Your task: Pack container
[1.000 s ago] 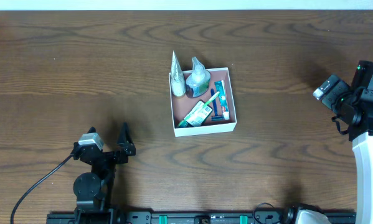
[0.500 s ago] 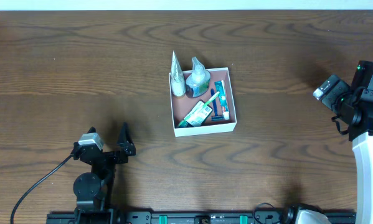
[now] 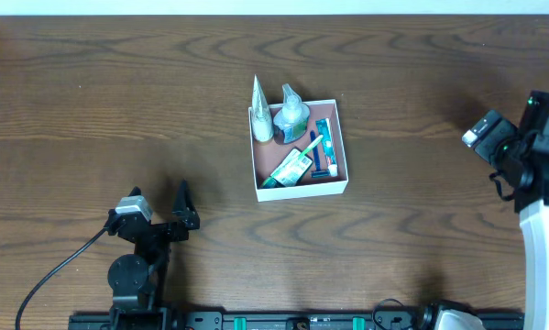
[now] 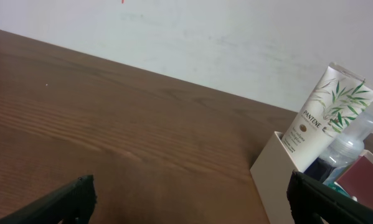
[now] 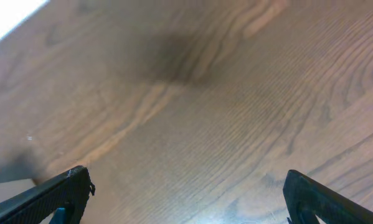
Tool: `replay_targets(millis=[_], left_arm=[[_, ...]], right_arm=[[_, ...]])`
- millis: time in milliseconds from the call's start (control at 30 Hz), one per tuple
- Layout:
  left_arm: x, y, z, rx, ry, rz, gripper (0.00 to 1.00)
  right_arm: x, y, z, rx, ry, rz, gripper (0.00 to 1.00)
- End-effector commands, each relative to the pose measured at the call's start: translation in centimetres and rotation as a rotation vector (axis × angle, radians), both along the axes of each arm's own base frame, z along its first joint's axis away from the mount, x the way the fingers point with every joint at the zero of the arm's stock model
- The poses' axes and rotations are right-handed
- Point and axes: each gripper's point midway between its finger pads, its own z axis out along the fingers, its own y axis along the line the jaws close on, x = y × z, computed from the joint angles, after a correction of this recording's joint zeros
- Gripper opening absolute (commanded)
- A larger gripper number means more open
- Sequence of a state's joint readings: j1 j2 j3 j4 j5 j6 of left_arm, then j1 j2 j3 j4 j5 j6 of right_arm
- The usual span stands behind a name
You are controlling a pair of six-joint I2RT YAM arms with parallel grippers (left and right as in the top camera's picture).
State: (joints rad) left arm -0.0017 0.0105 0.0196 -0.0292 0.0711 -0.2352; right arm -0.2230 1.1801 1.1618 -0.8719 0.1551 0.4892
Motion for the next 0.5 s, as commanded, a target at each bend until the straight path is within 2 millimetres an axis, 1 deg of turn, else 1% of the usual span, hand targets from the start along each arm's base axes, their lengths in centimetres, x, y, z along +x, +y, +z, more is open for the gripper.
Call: replay_targets(millis=[0, 67, 167, 233, 300, 367, 467], left_arm=[[-0.1, -0.1, -1.5, 0.015, 0.047, -0.007, 0.98], [-0.1, -0.1, -1.5, 0.015, 0.047, -0.007, 0.98], [-0.1, -0.1, -1.5, 0.015, 0.047, -0.007, 0.98], [-0.1, -0.1, -1.5, 0.015, 0.047, -0.007, 0.98], [-0.1, -0.1, -1.5, 0.015, 0.046, -0.007, 0.98], [-0.1, -0.1, -1.5, 0.015, 0.047, -0.007, 0.98], [-0.1, -0.1, -1.5, 0.015, 0.047, -0.007, 0.98]], right_arm=[[-1.7, 1.1, 4.0, -0.036, -0.136, 0.019, 0.99], [-3.0, 2.4, 5.4, -0.046, -0.201, 0.053, 0.99], [-5.3, 4.4, 6.4, -0.059, -0.293, 0.115, 0.99], [-6.5, 4.5, 6.7, -0.089, -0.350, 0.112, 0.99], [-7.6, 5.3, 6.7, -0.093, -0.434, 0.140, 0.99], [-8.1, 5.9, 6.4, -0.094, -0.517, 0.162, 0.99], [-7.5, 6.7, 5.7, -0.112, -0.649, 0.203, 0.99]])
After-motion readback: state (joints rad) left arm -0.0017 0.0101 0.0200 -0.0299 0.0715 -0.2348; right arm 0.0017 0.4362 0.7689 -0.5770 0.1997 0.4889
